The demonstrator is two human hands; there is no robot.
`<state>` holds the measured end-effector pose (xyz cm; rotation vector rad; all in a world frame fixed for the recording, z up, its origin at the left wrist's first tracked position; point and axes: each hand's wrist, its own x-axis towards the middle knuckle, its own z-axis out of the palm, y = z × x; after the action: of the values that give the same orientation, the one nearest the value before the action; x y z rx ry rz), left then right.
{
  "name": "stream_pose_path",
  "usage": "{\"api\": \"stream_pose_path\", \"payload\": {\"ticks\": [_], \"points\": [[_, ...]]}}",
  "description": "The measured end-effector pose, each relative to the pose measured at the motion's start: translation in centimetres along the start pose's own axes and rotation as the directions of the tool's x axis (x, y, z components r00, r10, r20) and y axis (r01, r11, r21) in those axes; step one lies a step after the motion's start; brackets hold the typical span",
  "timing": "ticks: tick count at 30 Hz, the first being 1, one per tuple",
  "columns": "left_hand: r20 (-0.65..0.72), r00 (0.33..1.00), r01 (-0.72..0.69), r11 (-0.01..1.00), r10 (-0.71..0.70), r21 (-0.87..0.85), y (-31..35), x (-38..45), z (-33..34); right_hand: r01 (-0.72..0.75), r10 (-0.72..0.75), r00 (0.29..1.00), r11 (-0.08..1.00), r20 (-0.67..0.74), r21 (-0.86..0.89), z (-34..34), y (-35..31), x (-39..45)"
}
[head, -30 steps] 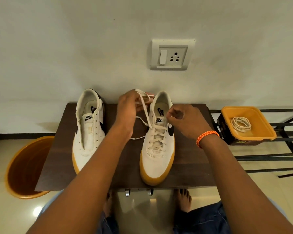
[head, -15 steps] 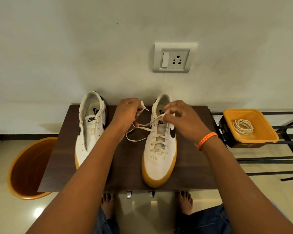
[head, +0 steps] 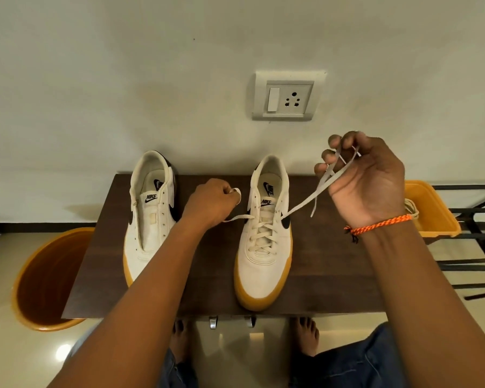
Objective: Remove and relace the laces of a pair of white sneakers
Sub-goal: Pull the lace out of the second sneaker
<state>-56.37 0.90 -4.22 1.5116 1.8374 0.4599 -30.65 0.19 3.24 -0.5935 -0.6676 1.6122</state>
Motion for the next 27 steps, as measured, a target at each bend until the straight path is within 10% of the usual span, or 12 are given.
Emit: {"api": "stream_pose_path", "payload": {"ticks": [4,7,8,15,27], "points": [[-0.111,0.989,-0.081,0.985,0.099,0.153,0.5,-0.4,0.7,-0.222,0.064,0.955,0.799,-0.288,-0.558,-0.9,1.2,0.5],[-0.165,0.937,-0.290,0.949,0.308,0.125,0.9,-0.6,0.9,-0.423,0.011,0.906,-0.055,-0.424,-0.905,-2.7,2.9,0.2],[-0.132,0.921,-0.357,0.930,0.366,0.084,1.2,-0.6,0.9,-0.419,-0.007,0.905,-0.182,-0.425,-0.890,-3.2,3.5,0.0],[0.225,0.864,-0.479,0.873,0.451,0.092,1.9,-1.4,2.1,0.061,0.067,0.996,0.041,0.064,-0.997,-1.0,4.0,0.1],[0.244,0.851,-0.485,0.874,0.465,0.026,2.6,-1.4,2.5,0.060,0.104,0.994,-0.200,0.040,-0.978,-1.9,5.6,0.3]]}}
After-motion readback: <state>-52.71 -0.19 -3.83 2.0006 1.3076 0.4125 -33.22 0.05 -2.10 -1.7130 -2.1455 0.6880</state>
